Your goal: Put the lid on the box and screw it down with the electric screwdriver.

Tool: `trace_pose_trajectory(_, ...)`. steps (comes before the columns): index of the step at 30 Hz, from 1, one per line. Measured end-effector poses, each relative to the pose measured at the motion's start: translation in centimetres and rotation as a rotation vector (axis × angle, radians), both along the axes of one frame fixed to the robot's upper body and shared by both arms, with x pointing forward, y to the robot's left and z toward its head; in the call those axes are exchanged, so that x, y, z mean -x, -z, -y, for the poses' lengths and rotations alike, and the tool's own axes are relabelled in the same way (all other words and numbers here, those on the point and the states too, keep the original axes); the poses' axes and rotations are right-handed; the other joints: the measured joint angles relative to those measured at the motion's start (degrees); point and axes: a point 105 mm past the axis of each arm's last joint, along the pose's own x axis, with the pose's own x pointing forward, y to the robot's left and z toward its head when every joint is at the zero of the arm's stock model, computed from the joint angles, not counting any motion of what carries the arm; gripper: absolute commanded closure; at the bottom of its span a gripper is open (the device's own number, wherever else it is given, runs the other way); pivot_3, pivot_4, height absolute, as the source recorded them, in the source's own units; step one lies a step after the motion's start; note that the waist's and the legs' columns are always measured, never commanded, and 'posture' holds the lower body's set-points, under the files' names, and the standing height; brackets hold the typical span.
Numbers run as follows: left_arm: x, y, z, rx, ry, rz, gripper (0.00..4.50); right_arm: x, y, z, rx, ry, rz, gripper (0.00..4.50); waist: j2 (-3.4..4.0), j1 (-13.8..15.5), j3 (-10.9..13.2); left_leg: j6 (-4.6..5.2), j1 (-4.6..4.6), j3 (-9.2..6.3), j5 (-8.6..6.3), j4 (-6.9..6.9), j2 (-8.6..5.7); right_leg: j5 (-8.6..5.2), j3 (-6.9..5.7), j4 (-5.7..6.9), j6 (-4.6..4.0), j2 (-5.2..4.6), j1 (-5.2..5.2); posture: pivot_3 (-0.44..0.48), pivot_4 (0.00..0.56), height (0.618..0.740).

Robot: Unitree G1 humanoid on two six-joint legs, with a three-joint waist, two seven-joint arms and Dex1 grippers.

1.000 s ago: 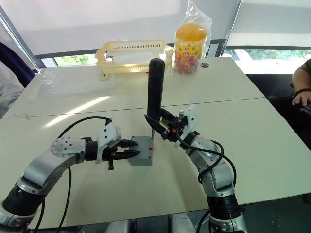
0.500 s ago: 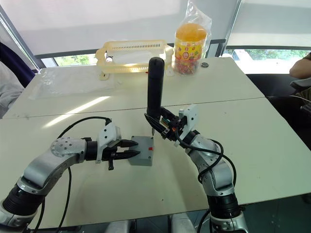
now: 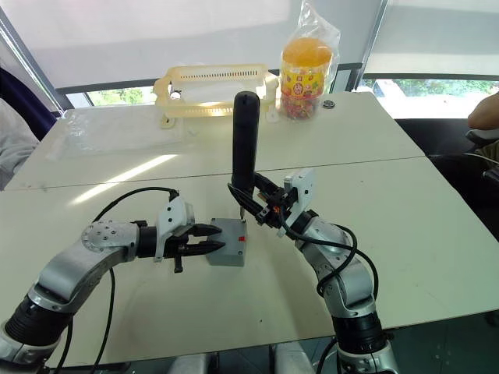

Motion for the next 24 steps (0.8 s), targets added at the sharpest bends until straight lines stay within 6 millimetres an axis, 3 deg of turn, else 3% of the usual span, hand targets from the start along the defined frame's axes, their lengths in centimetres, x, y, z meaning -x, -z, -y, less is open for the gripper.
trace_pose_trajectory(15, -0.13, 0.02, -0.08, 0.002, -0.002, 0.006, 2.98, 0.19, 0.34, -0.05, 0.017, -0.006, 0.009, 2.74, 0.00, 0.0, 0.0, 0.00, 0.00, 0.00, 0.00, 0.00, 0.00, 0.00, 0.00, 0.00, 0.00, 0.00, 0.00, 0.000, 0.150, 0.740)
trace_pose_trajectory(24, -0.30, 0.17, -0.13, 0.006, -0.010, 0.002, 2.98, 0.84, 0.90, -0.80, 0.110, -0.039, 0.113, 2.74, -0.04, 0.0, -0.1, 0.00, 0.15, 0.00, 0.00, -0.01, 0.00, 0.00, 0.00, 0.00, 0.00, 0.01, 0.15, 0.000, 0.150, 0.740)
